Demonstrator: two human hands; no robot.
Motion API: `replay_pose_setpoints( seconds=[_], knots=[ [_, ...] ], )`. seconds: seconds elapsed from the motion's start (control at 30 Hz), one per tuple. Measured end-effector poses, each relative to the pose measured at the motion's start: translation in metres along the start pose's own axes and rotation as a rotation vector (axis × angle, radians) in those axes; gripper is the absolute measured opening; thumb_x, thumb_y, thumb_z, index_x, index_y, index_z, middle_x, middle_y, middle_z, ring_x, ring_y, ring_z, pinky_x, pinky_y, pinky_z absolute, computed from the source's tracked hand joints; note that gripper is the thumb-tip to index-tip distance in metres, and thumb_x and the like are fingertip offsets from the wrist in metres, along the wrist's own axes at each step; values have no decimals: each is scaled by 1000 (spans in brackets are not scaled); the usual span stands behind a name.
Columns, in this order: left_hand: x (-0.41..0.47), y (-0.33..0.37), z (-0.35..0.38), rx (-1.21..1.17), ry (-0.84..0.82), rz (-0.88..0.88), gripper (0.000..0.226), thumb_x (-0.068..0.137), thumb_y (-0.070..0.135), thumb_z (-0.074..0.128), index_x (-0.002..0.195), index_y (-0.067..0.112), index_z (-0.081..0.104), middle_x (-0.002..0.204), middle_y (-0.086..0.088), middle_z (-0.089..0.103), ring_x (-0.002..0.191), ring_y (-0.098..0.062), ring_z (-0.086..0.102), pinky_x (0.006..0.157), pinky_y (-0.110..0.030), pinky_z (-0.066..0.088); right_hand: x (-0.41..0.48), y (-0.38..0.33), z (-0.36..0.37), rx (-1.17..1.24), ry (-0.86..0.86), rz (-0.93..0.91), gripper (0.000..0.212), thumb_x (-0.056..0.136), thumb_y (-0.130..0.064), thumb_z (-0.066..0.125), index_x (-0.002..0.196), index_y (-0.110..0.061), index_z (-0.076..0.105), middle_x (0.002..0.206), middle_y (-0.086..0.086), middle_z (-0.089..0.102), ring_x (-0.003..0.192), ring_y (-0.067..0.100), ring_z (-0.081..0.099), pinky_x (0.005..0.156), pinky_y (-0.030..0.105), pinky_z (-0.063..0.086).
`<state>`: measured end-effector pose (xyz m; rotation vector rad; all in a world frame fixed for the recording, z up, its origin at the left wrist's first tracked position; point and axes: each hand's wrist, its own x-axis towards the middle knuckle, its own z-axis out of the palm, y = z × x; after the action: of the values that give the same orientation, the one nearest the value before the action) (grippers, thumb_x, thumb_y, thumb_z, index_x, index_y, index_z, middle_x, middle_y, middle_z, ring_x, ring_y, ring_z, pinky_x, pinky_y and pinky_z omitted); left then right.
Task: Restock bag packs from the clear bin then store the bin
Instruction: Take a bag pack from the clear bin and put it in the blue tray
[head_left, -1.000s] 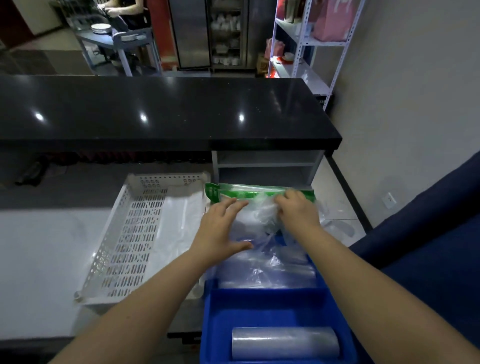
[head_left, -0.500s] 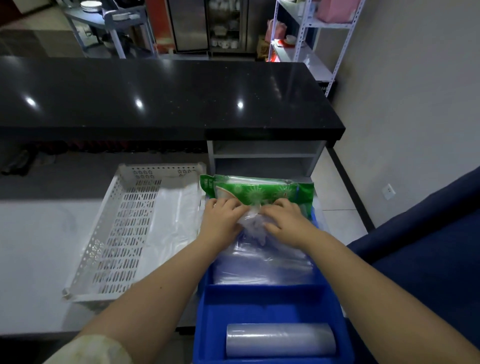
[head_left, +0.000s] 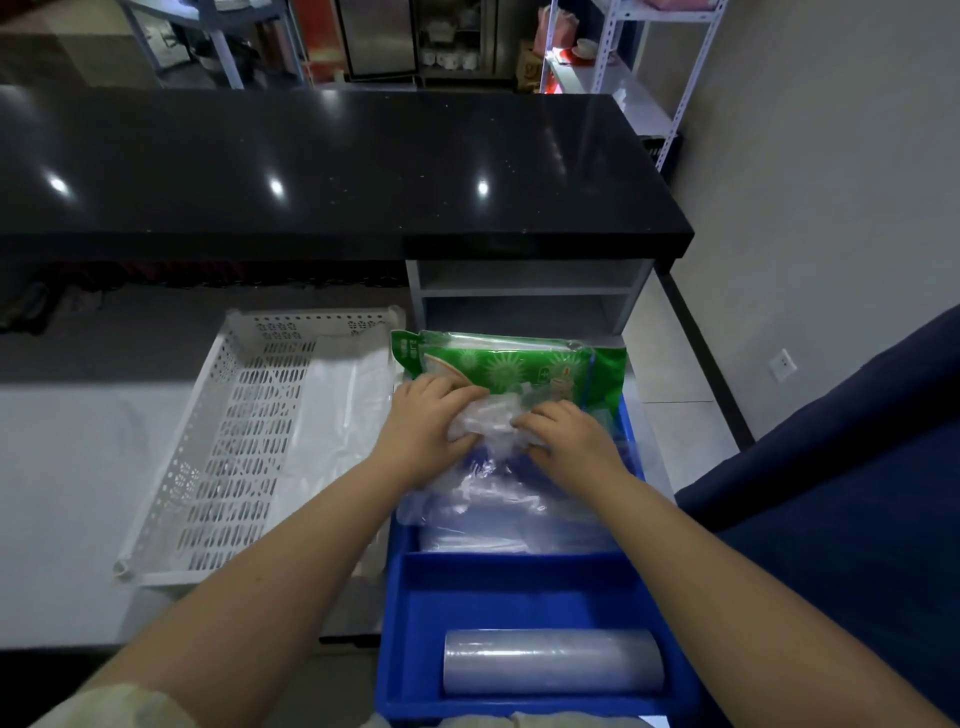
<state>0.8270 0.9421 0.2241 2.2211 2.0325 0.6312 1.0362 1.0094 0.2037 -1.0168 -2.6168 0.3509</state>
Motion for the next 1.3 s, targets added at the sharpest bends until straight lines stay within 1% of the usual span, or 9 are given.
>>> replay_pose_setpoints(
  seconds=[0.27, 0.53, 0.67, 0.77, 0.87, 0.97, 1.03, 1.2, 1.3],
  knots=[
    [-37, -12, -17, -48, -83, 67, 76, 67, 74, 62, 127, 28, 57, 127, 2, 56, 122, -22, 45, 100, -46, 36, 12, 10, -10, 96, -20, 43, 24, 85, -7, 62, 106, -13, 71, 101, 8, 69, 96, 29, 59, 73, 38, 50],
    [-28, -3, -23, -59, 139, 71, 62, 73, 68, 61, 119, 26, 63, 122, 2, 61, 116, -22, 48, 97, -42, 35, 43, 3, -33, -36, 155, 118, 20, 84, -7, 56, 102, -10, 63, 96, 12, 68, 90, 33, 59, 67, 43, 49],
    [-36, 9, -14, 31, -78, 229, 58, 71, 76, 57, 109, 33, 66, 109, 9, 64, 107, -18, 52, 92, -41, 38, 35, -2, -24, -23, 114, -1, 13, 76, 1, 62, 88, -3, 67, 89, 16, 66, 82, 34, 59, 59, 37, 47],
    [-43, 13, 2, 144, -221, 212, 58, 74, 69, 58, 118, 31, 63, 117, 6, 62, 110, -21, 52, 92, -42, 38, 23, 0, -10, -42, 49, -69, 9, 75, -1, 68, 83, -3, 72, 88, 15, 66, 84, 36, 56, 67, 43, 47],
    [-42, 10, 6, 170, -222, 130, 53, 77, 58, 62, 123, 32, 60, 120, 4, 62, 110, -23, 52, 90, -42, 36, 20, 6, -2, -47, -129, 15, 17, 89, -22, 60, 100, -20, 72, 103, 0, 67, 96, 26, 52, 80, 37, 39],
    [-38, 13, 8, 169, -200, 119, 34, 77, 47, 70, 107, 32, 69, 112, 3, 65, 103, -25, 56, 86, -42, 38, 20, 10, -6, 100, -439, 161, 31, 95, -35, 44, 122, -29, 60, 127, -1, 61, 108, 20, 54, 86, 36, 43],
    [-38, 15, 8, 156, -154, 126, 18, 75, 38, 75, 91, 29, 73, 105, 2, 68, 98, -28, 59, 82, -43, 40, 20, 12, -12, 88, -503, 164, 38, 96, -44, 38, 130, -32, 52, 136, -1, 55, 113, 20, 54, 90, 37, 44],
    [-35, 16, -3, 83, 54, 114, 8, 75, 27, 77, 80, 22, 73, 93, 2, 70, 92, -27, 62, 79, -43, 42, 18, 8, -37, 58, -286, 79, 42, 90, -40, 56, 131, -32, 51, 133, -5, 56, 120, 16, 48, 94, 37, 44],
    [-24, 16, -24, 81, 196, 147, 7, 77, 26, 75, 79, 20, 72, 92, 2, 70, 92, -25, 61, 80, -41, 41, 16, 1, -58, 209, -61, 52, 31, 88, -40, 60, 117, -29, 62, 113, -9, 64, 105, 8, 55, 90, 33, 49]
  ],
)
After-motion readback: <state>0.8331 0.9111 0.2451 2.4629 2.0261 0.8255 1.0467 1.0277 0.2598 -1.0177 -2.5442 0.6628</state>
